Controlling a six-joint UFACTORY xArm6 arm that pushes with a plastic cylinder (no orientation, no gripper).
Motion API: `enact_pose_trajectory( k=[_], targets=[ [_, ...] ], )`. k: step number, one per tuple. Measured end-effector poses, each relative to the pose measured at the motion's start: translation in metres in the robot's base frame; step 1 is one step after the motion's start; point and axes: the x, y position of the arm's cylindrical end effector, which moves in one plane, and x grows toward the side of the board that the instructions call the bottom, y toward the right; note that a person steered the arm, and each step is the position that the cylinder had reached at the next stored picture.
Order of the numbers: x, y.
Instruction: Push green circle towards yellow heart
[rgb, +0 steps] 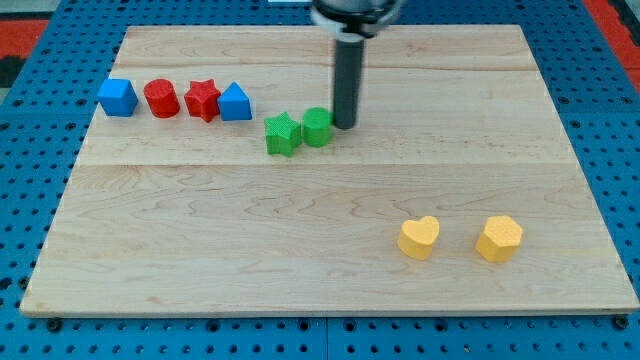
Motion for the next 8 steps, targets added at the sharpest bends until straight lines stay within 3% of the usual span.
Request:
enact_pose_trajectory(
  k=[2,5,6,8],
  targets=[
    [-0.013,-0.055],
    [0.108,-0.057],
    [0.120,-0.057],
    [0.070,-0.035]
  ],
)
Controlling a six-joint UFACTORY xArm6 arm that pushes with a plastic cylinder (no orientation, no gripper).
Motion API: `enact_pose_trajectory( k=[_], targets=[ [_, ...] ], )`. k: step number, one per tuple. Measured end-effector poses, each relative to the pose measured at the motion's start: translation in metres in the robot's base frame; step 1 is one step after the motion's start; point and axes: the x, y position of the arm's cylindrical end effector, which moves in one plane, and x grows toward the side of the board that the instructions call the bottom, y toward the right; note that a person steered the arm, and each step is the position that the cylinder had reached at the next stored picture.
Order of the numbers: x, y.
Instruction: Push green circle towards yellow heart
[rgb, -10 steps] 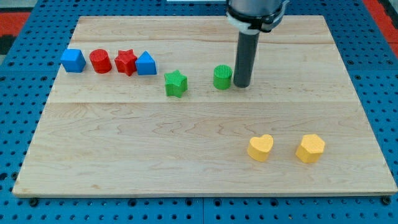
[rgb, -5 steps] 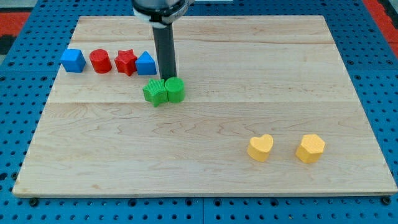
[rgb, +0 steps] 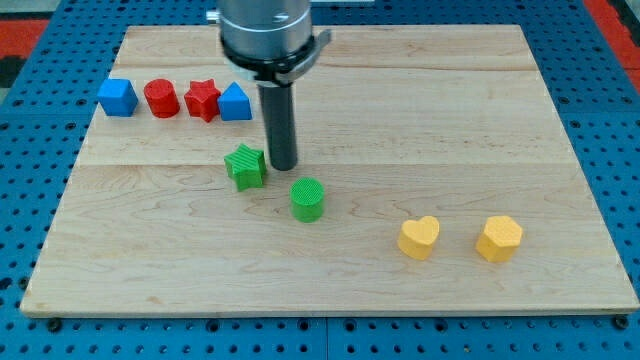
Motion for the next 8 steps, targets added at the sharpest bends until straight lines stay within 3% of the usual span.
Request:
enact_pose_trajectory(
  k=[1,4,5,6,8],
  targets=[
    [0.043,0.026],
    [0.070,0.026],
    [0.067,-0.007],
    [0.119,-0.030],
    [0.106,-0.002]
  ],
)
